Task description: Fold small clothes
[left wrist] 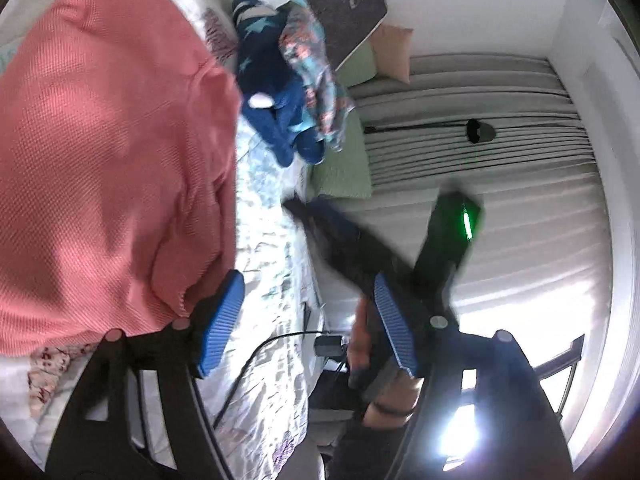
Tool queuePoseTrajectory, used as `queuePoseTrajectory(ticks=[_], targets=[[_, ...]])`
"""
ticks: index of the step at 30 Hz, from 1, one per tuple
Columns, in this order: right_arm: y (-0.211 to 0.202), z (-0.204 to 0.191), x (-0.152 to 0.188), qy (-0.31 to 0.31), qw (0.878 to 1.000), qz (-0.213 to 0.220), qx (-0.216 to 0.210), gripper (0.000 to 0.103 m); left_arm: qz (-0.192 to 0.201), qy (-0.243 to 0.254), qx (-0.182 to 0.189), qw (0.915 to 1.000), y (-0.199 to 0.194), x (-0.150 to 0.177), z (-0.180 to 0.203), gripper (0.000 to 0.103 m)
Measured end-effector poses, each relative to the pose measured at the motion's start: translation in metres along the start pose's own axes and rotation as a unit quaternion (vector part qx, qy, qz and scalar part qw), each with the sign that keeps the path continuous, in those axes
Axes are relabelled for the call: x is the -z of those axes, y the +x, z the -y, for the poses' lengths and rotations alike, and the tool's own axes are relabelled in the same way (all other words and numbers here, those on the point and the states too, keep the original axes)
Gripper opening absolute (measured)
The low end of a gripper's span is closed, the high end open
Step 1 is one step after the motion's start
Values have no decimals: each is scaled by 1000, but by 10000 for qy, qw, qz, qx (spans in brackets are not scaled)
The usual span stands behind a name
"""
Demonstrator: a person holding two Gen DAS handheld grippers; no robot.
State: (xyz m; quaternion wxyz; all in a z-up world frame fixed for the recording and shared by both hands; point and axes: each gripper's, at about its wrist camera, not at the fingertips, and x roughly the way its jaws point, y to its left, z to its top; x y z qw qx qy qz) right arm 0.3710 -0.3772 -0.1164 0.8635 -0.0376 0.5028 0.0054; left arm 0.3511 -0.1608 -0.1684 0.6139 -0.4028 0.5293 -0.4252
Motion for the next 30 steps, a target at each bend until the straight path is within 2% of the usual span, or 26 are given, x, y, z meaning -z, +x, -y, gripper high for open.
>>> queuePoseTrajectory(ticks=[1, 3, 6, 8, 10, 11, 13, 15, 17, 19, 20, 24, 30], targets=[[-1, 8, 14, 130, 9985, 25, -539, 59, -46, -27, -48, 10000, 4, -4, -2, 68], [-3, 16, 48, 221, 9873, 107, -1572, 59, -122, -291, -135, 9994, 21, -12, -18, 68], [-5, -9, 88, -533, 9693, 271, -2386, 59, -321, -727, 13, 9968, 37, -10, -36, 68], [-1, -29, 95, -918, 9634, 334, -2495, 57, -287, -705, -113, 9970, 41, -10, -36, 68], [10, -32, 92, -896, 9642, 344, -2471, 56, -282, -724, -154, 9969, 43, -9, -32, 68], [12, -33, 91, -861, 9649, 318, -2462, 51, -277, -706, -148, 9970, 43, -8, -30, 68], [24, -29, 84, -733, 9587, 331, -2727, 38, -268, -671, -100, 9973, 42, -10, -24, 68], [30, -28, 80, -707, 9535, 341, -2911, 22, -244, -687, 7, 9973, 38, -9, -22, 68], [38, -32, 76, -794, 9511, 239, -2976, 17, -222, -706, 32, 9973, 35, -10, -19, 68], [42, -35, 76, -808, 9447, 168, -3173, 16, -200, -691, 12, 9974, 35, -10, -19, 68], [42, -38, 77, -825, 9408, 161, -3285, 8, -202, -711, -1, 9973, 35, -10, -20, 68], [33, -36, 86, -760, 9429, 273, -3233, 3, -244, -817, -8, 9964, 43, -10, -25, 68], [23, -8, 94, -559, 9379, 311, -3410, 2, -188, -704, -213, 9971, 57, -13, -27, 68]])
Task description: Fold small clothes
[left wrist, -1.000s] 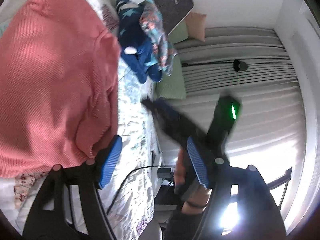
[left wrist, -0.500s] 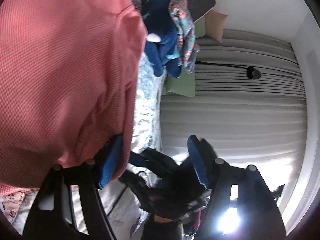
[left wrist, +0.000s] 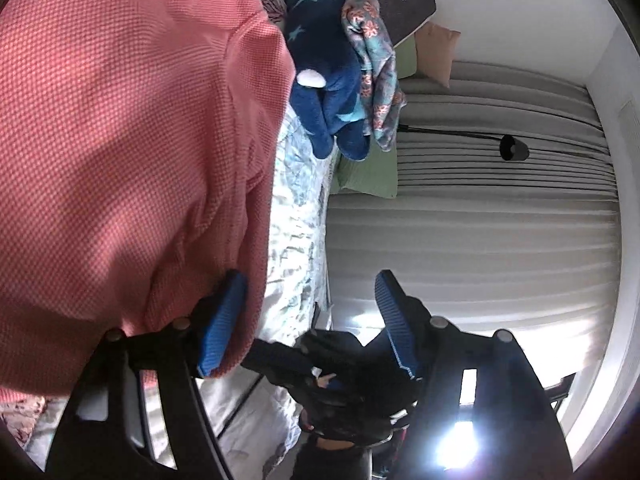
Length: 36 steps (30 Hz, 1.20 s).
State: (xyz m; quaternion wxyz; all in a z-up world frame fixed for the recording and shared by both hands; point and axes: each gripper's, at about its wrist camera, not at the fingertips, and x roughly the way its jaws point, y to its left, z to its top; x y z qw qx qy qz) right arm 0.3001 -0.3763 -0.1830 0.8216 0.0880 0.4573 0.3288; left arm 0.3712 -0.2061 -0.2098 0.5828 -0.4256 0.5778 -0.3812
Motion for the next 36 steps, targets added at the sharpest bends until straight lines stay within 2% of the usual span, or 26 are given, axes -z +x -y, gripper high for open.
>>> queuePoseTrajectory(ticks=[4, 7, 8, 9, 10, 11, 12, 13, 16, 18, 20, 23, 25, 26, 27, 29, 31, 33, 36], targets=[[13, 5, 10, 80, 9987, -340, 359, 2, -18, -194, 107, 9998, -2, 0, -3, 68], [9, -3, 12, 16, 9997, -213, 126, 6, -4, -85, 202, 9998, -19, 1, 9, 68], [3, -5, 10, -43, 9999, -103, 95, 11, 51, -6, 247, 9997, -27, 2, 14, 68], [-2, -6, 7, -24, 10000, 23, 65, 23, 126, 105, 309, 9994, -35, 3, 20, 68], [-10, -7, 1, 143, 9997, 214, -3, 30, 194, 218, 351, 9990, -44, 4, 26, 68], [-14, -7, -3, 278, 9991, 309, -26, 49, 255, 329, 374, 9984, -53, 6, 32, 68], [-22, -10, -10, 388, 9982, 465, 52, 63, 322, 423, 392, 9978, -62, 7, 37, 69], [-27, -14, -15, 337, 9978, 555, 148, 64, 393, 520, 386, 9971, -70, 8, 40, 69], [-29, -48, -30, -466, 9955, 629, 535, 64, 634, 675, 83, 9957, -83, 6, 36, 71], [-19, -72, -39, -1085, 9902, 385, 797, 64, 673, 579, -85, 9960, -84, 3, 25, 71], [6, -97, -42, -1740, 9797, -98, 990, 63, 605, 379, -138, 9974, -81, -2, 6, 71], [45, -109, -42, -2238, 9609, -807, 1417, 60, 649, 117, -232, 9976, -79, -8, -20, 70], [70, -103, -40, -2330, 9457, -1288, 1866, 44, 613, -1, -112, 9981, -79, -10, -31, 70], [78, -99, -37, -2341, 9398, -1412, 2051, 27, 586, -46, -15, 9983, -81, -11, -35, 70], [79, -91, -33, -2267, 9405, -1417, 2096, 17, 584, -64, 37, 9983, -83, -11, -37, 70], [67, -82, -29, -1963, 9548, -1193, 1886, 11, 655, 41, -73, 9978, -87, -10, -36, 70], [49, -74, -27, -1606, 9696, -898, 1611, 10, 736, 260, -273, 9966, -89, -8, -32, 70], [27, -58, -19, -987, 9862, -467, 1243, 8, 744, 397, -326, 9959, -90, -6, -33, 70], [20, -32, -2, -231, 9946, -302, 961, 7, 730, 404, -262, 9962, -90, -4, -38, 70]])
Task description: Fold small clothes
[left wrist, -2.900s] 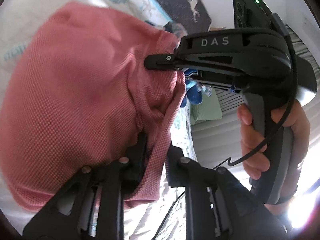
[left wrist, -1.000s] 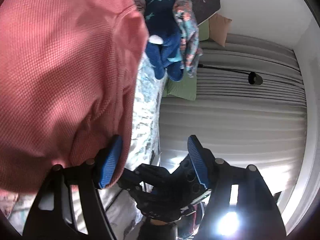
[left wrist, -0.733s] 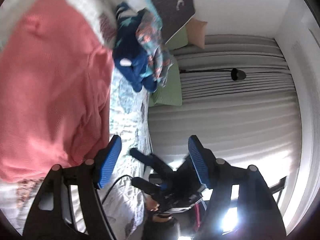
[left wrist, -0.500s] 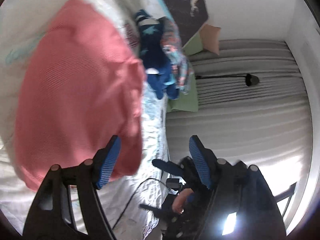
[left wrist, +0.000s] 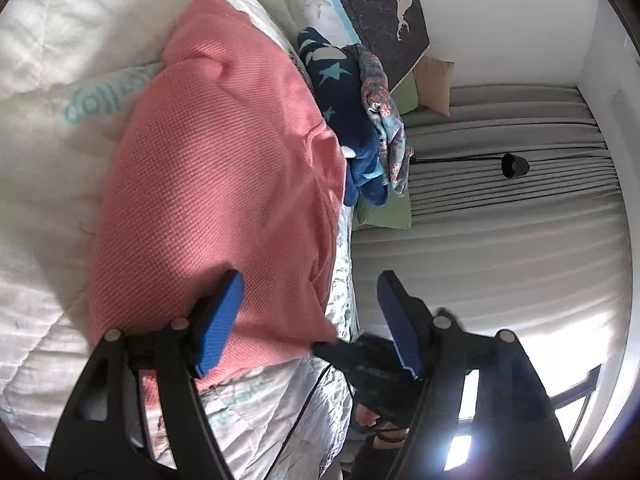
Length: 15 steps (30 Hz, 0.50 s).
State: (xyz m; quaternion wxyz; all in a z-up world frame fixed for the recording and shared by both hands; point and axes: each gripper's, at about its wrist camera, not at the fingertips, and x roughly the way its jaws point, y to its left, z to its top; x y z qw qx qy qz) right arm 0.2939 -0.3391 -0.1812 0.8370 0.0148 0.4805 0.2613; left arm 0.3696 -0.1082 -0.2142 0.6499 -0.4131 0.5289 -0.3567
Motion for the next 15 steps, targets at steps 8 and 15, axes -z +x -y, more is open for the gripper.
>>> queuePoseTrajectory(ticks=[8, 15], targets=[[-17, 3, 5, 370, 9989, 58, -276, 6, -11, -208, 101, 9997, -4, -3, -2, 70], [-34, 12, -53, 914, 9903, 553, -888, 47, -36, -57, 11, 10000, 1, 2, 2, 70]])
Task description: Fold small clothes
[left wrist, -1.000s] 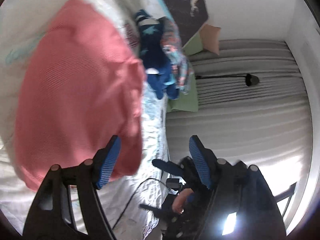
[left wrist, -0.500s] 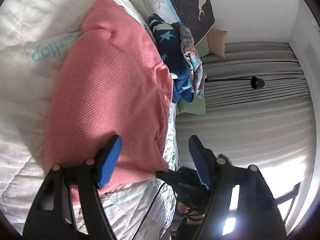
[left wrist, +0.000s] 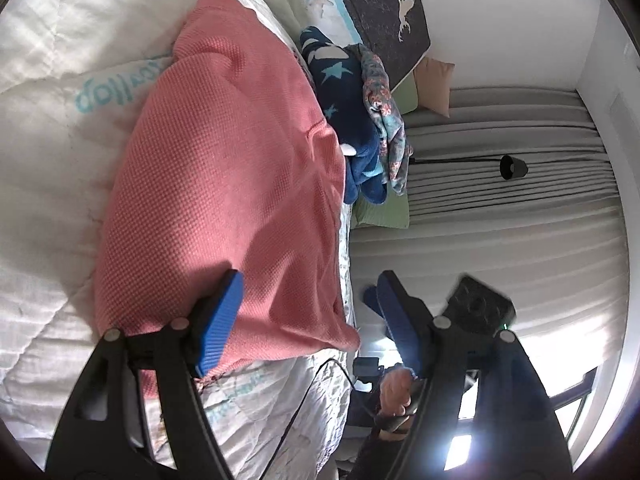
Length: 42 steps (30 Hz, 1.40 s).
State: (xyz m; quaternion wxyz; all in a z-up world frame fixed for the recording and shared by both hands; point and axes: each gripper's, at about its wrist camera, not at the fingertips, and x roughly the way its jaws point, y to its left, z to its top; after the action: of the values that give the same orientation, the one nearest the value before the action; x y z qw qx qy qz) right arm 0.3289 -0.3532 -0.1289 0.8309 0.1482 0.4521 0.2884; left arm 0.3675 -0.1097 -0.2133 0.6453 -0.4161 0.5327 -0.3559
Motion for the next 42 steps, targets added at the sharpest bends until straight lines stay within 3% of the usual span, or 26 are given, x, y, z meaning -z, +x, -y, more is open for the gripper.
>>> queuePoseTrajectory(ticks=[3, 6, 9, 12, 15, 17, 19, 21, 23, 25, 27, 31, 34, 37, 40, 42], targets=[[31, 8, 6, 59, 9980, -472, 413, 43, -204, -12, 41, 9998, -2, 5, -3, 70], [49, 8, 33, -429, 9900, -845, 1048, 35, -466, 72, -124, 9988, -7, 12, -8, 70], [37, 15, 44, -240, 9894, -803, 1190, 35, -624, 161, -263, 9976, -15, 20, -13, 70], [11, 5, 39, -477, 9811, -618, 1769, 34, -661, 202, -367, 9969, -25, 22, -9, 70], [-11, -17, 21, -365, 9861, -41, 1622, 34, -379, 426, -561, 9968, -34, 16, 1, 70], [-6, -41, 11, -458, 9877, 88, 1494, 35, -259, 472, -700, 9961, -40, 15, 2, 70], [10, -71, 12, -821, 9877, -27, 1331, 40, -312, 441, -569, 9969, -44, 17, -2, 70], [42, -105, 32, -1384, 9839, -431, 1048, 52, -345, 360, -531, 9973, -49, 18, -9, 70], [75, -124, 53, -1652, 9799, -867, 704, 53, -329, 323, -586, 9972, -53, 20, -16, 70], [100, -125, 66, -1636, 9789, -1004, 705, 51, -340, 334, -517, 9975, -57, 23, -21, 70], [109, -112, 70, -1174, 9868, -982, 524, 51, -365, 331, -331, 9982, -60, 27, -24, 70], [98, -62, 57, 223, 9986, -480, 16, 50, -419, 488, -93, 9979, -58, 33, -19, 70], [79, -27, 53, 1079, 9933, -85, -395, 50, -489, 864, -118, 9950, -48, 39, -7, 70], [66, -2, 53, 1677, 9842, 183, -531, 50, -885, 1019, 292, 9904, -26, 43, 2, 70], [67, 7, 59, 2265, 9709, 262, -735, 42, -978, 698, 523, 9914, -7, 39, -3, 70], [66, 8, 58, 2385, 9688, 402, -540, 21, -814, 521, 453, 9943, 2, 34, -9, 70]])
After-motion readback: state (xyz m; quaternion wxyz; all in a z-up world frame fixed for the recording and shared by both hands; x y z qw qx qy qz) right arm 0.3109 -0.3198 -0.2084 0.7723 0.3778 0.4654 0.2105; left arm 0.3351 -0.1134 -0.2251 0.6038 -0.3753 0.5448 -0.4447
